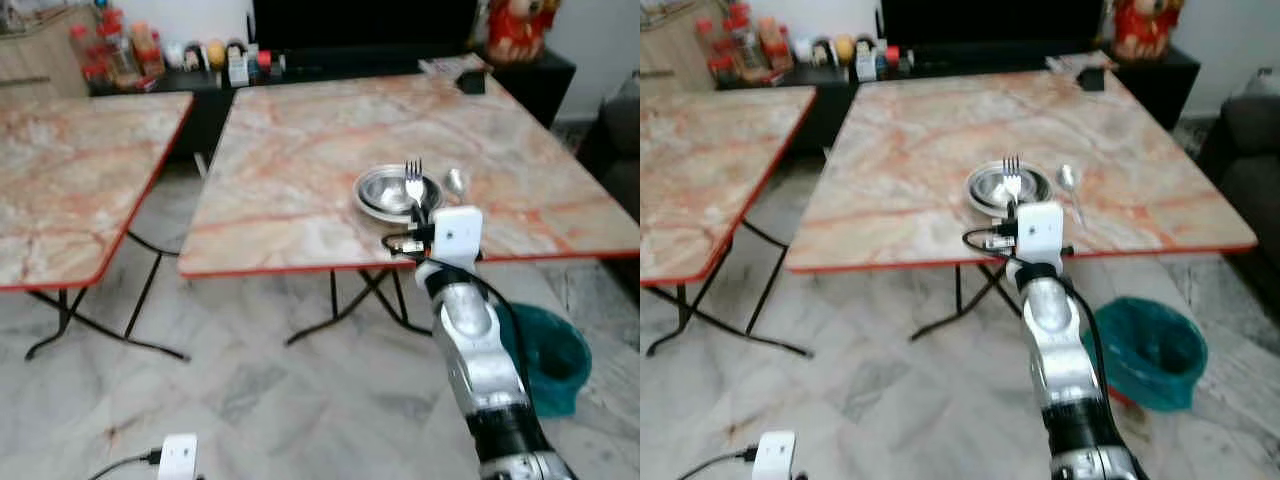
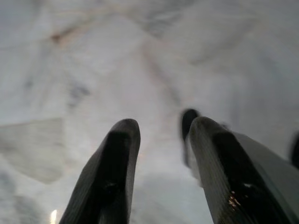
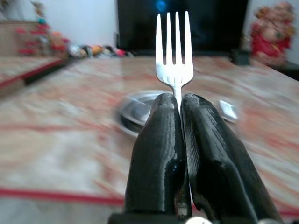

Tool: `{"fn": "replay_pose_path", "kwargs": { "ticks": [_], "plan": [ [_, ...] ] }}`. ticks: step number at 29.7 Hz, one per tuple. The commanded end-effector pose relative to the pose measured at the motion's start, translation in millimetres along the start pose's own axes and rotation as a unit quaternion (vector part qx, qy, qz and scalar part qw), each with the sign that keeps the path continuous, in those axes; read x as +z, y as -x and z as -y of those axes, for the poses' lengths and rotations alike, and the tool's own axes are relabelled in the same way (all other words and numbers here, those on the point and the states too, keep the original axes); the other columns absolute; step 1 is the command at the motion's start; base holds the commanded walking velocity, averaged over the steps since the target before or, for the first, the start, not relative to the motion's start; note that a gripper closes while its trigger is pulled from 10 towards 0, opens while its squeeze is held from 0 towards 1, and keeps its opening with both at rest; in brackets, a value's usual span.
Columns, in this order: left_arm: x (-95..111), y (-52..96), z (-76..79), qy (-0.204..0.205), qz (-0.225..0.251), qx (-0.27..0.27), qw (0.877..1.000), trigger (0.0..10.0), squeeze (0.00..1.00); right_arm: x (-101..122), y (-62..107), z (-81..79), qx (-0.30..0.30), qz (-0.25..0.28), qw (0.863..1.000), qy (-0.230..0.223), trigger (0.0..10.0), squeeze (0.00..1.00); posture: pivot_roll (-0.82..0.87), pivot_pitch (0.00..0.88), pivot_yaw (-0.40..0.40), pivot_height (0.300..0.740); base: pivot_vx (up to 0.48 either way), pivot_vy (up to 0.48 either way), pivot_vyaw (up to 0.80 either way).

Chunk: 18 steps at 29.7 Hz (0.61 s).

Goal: Setting the table

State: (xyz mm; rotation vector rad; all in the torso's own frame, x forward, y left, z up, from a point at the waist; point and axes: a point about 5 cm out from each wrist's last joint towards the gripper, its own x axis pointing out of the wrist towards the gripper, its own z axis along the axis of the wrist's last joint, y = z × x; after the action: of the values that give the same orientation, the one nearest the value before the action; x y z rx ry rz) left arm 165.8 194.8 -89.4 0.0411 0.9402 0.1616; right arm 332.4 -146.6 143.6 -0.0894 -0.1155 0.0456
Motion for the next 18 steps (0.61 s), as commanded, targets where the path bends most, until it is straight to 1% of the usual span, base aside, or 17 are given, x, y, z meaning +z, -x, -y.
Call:
{"fn": "replay_pose_path", "kwargs": {
  "ticks": [1,11,13,18],
  "plan": [
    [-2.7,0.5,-4.7,0.001,-0.004,0.007,1.0,10.0,0.0,9.8,-3.8,-2.6,0.003,0.015,1.0,-0.003,10.0,0.0,-0.03,0.028,0.065,0.74,0.0,-0.405,0.0],
    [-2.1,0.4,-5.3,0.0,-0.004,0.008,1.0,10.0,0.0,9.1,-2.9,-1.7,-0.001,0.014,1.0,-0.003,10.0,0.0,-0.03,0.028,0.068,0.74,0.0,-0.388,0.0],
    [-3.4,0.5,-5.8,0.006,-0.007,0.009,1.0,10.0,0.0,9.2,-2.7,-0.9,-0.002,0.014,1.0,-0.002,10.0,0.0,-0.03,0.028,0.068,0.74,0.0,0.0,0.0],
    [-1.4,0.5,-4.0,0.017,0.003,0.005,1.0,10.0,0.0,9.1,-2.9,-0.4,-0.003,0.013,1.0,-0.002,10.0,0.0,-0.03,0.027,0.066,0.74,0.0,0.0,0.0]
  ]
}}
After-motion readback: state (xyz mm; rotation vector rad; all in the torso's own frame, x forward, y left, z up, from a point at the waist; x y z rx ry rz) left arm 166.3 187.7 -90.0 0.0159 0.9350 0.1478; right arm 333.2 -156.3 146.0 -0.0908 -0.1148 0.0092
